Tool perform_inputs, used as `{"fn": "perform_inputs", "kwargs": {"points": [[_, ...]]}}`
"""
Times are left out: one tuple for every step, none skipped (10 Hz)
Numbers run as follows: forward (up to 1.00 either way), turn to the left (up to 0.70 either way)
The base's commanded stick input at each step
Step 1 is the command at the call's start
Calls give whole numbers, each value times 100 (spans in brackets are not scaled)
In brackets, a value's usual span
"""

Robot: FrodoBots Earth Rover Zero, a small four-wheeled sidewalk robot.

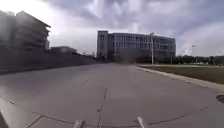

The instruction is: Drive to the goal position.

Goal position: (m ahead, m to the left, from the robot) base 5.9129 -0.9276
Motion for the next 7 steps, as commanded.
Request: {"fn": "perform_inputs", "kwargs": {"points": [[100,0],[100,0],[100,0],[100,0],[100,0],[100,0],[100,0]]}}
